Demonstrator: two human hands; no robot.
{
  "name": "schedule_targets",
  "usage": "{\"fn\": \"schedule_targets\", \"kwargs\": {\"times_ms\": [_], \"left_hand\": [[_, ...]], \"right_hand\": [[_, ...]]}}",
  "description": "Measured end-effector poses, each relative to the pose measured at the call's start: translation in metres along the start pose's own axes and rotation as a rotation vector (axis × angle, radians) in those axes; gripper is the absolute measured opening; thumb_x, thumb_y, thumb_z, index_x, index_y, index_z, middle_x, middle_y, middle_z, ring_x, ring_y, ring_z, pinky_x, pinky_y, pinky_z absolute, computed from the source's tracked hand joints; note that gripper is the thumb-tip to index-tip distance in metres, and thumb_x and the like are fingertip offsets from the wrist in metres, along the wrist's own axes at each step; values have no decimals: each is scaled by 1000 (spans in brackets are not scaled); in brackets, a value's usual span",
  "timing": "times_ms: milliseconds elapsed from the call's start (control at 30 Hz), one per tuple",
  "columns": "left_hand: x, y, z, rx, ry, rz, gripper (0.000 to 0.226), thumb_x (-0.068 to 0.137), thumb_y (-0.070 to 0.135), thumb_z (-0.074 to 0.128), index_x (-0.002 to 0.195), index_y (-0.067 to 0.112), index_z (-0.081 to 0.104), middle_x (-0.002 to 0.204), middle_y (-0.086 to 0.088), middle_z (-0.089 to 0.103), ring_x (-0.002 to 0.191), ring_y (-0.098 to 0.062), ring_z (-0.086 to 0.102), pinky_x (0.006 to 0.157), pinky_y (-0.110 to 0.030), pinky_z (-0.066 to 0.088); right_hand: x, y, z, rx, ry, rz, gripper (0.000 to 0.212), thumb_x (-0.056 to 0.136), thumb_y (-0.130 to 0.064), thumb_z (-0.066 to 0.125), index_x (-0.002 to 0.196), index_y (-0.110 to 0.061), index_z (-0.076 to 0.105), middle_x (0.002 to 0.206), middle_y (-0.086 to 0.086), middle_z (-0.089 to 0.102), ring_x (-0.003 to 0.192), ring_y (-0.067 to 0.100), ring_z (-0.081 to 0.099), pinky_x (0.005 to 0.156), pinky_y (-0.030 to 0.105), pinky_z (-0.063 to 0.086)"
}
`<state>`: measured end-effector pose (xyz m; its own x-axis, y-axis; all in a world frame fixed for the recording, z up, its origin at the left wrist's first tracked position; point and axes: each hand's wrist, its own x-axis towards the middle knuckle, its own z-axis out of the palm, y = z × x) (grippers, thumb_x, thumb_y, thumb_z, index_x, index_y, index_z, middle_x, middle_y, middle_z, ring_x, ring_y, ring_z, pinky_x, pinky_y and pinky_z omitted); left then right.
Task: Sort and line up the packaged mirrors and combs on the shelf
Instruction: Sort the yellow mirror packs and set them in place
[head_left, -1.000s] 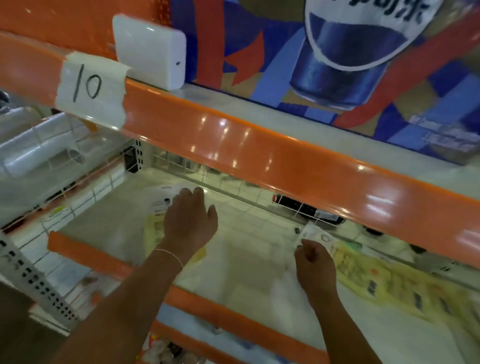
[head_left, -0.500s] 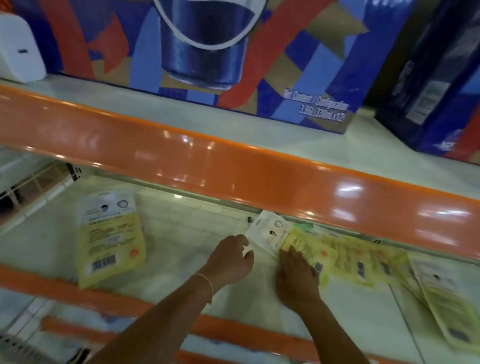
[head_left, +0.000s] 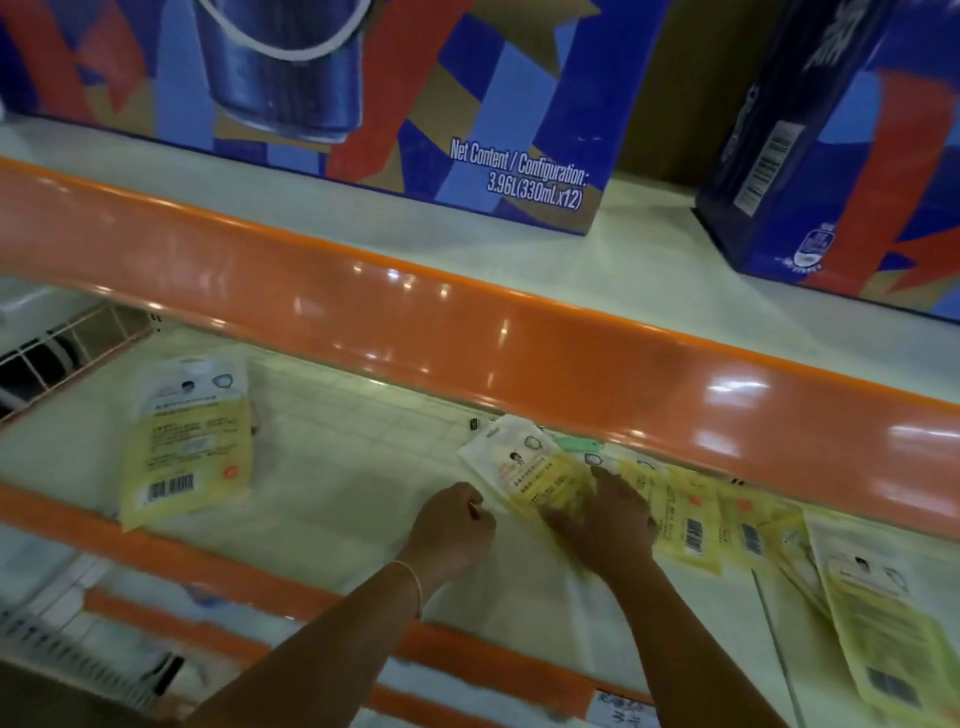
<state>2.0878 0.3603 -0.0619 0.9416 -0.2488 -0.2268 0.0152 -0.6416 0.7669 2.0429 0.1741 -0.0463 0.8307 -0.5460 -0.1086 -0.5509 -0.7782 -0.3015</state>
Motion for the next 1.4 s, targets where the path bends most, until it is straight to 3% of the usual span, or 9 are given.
{"fn": "schedule_targets", "kwargs": {"times_ms": [267, 467, 600, 700, 800, 967, 1100, 1200, 1400], "left_hand": [[-1, 2, 9, 177, 60, 67, 24, 89, 29, 49, 102, 16, 64, 103, -1, 61, 96, -21, 58, 82, -30, 48], [1, 4, 8, 34, 92, -55, 24, 90, 34, 47, 72, 22, 57, 77, 1, 61, 73, -20, 59, 72, -32, 49], [-2, 20, 8, -270, 93, -148, 40, 93, 42, 51, 68, 11, 58, 68, -6, 64, 49, -19, 47, 47, -26, 39], [-8, 34, 18, -613, -70, -214, 42, 94, 41, 55, 85, 1, 65, 70, -13, 64, 39, -14, 36, 39, -19, 25], [-12, 49, 38, -700, -129, -214, 28, 95, 28, 57, 79, 5, 60, 53, -6, 46, 37, -13, 29, 39, -19, 20], [-15, 83, 76, -612, -67, -143, 30, 96, 23, 55, 87, -5, 60, 61, -11, 44, 39, -13, 29, 40, -22, 22], [-25, 117, 110, -526, -124, -70, 24, 97, 22, 54, 80, 5, 54, 60, -10, 38, 42, -14, 29, 41, -22, 23], [-35, 144, 136, -431, -214, -23, 27, 98, 24, 52, 84, 3, 62, 65, -12, 53, 43, -18, 40, 42, -25, 34], [-52, 168, 177, -247, -322, 114, 13, 99, 23, 47, 99, 15, 58, 90, -10, 68, 46, -16, 40, 45, -26, 34]], "right_hand": [[2, -10, -6, 20, -145, -12, 106, 53, -62, 76, 140, -25, 30, 127, 2, 58, 119, 27, 54, 99, 43, 38], [-7, 7, -12, 479, -230, -61, 21, 78, -35, 70, 92, -19, 68, 86, -1, 71, 80, 20, 68, 73, 39, 58], [-28, 27, -28, 751, -295, -74, 10, 88, -23, 65, 87, -14, 70, 79, 8, 71, 57, 16, 61, 43, 22, 43], [-39, 45, -37, 853, -353, -87, 15, 87, -26, 69, 86, -12, 70, 75, 15, 67, 55, 20, 57, 45, 27, 43], [-46, 66, -45, 865, -376, -87, 15, 87, -31, 68, 91, -17, 72, 88, 15, 71, 65, 28, 64, 46, 29, 47], [-54, 111, -60, 973, -304, -12, 13, 88, -30, 67, 97, -20, 70, 94, 16, 71, 81, 43, 67, 49, 35, 54], [-56, 153, -67, 964, -188, 78, 19, 91, -27, 62, 109, -21, 64, 89, 9, 73, 60, 28, 63, 44, 31, 50], [-57, 191, -71, 941, -68, 144, 24, 94, -22, 57, 118, -19, 61, 90, 11, 71, 55, 20, 59, 43, 27, 47], [-59, 258, -92, 780, 195, 287, 38, 92, -27, 57, 128, -15, 56, 108, 8, 70, 86, 27, 67, 67, 32, 53]]}}
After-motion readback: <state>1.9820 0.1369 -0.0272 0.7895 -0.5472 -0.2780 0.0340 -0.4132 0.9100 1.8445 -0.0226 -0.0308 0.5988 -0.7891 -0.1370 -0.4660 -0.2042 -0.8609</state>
